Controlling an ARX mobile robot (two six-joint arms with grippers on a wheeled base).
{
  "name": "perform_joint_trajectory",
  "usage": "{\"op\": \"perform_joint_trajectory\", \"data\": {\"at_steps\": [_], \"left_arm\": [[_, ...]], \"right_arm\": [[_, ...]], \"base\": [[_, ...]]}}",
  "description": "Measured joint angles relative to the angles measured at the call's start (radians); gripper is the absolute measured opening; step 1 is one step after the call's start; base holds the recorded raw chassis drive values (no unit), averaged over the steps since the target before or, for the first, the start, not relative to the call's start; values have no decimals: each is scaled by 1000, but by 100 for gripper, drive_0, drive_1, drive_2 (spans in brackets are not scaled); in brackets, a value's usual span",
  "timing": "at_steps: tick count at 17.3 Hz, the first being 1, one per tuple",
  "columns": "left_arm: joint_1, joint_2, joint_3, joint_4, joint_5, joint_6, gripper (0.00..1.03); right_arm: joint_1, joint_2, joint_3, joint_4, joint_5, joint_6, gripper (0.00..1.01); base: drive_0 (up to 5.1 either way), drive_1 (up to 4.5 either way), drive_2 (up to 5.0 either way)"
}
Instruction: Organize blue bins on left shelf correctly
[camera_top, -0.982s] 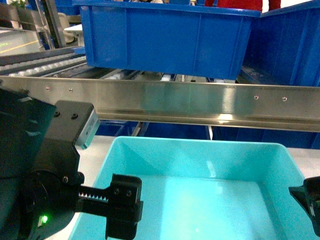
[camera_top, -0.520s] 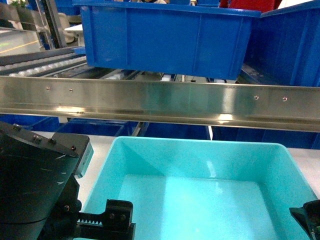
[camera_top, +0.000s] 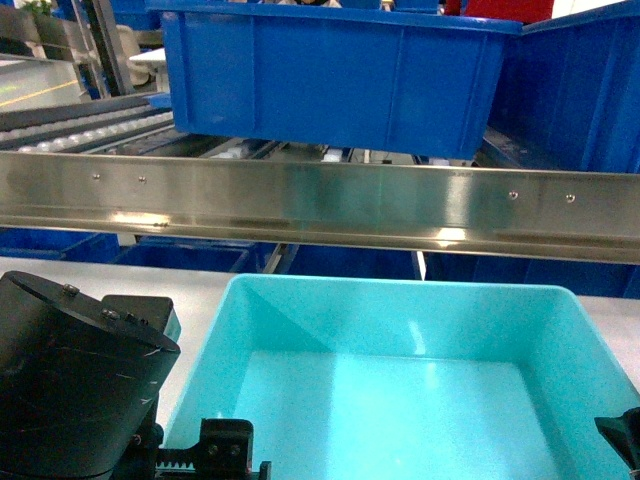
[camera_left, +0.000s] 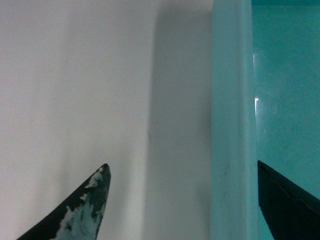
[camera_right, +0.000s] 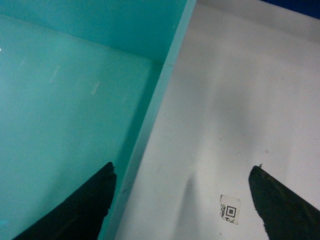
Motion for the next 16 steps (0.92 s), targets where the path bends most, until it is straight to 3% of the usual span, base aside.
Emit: {"op": "perform_joint_trajectory", "data": {"at_steps": [3,6,7,8,12,16], "left_arm": [[-15,1,0,2,-1,-7,51],[-25,0,1,10,39,-20,24],[-29,0,2,16,50,-21,13],[-28,-53,-28,53,59,0,2],[19,-193,-37,73,67,68,2],[65,-421,-37,19,94,163,2]], "right_arm": [[-2,0,-13,11,-11,-5,49],[6,2,-28,27,-30,-1,20],[12,2,-32,30,-36,14,10],[10,-42,-70,54,-24,107,2],[10,-179,-75,48,-25,136,2],[10,-388,-72,-24,-32,198,2]], "base": [[0,0,0],[0,0,0],[0,0,0],[0,0,0],[0,0,0],[0,0,0]]}}
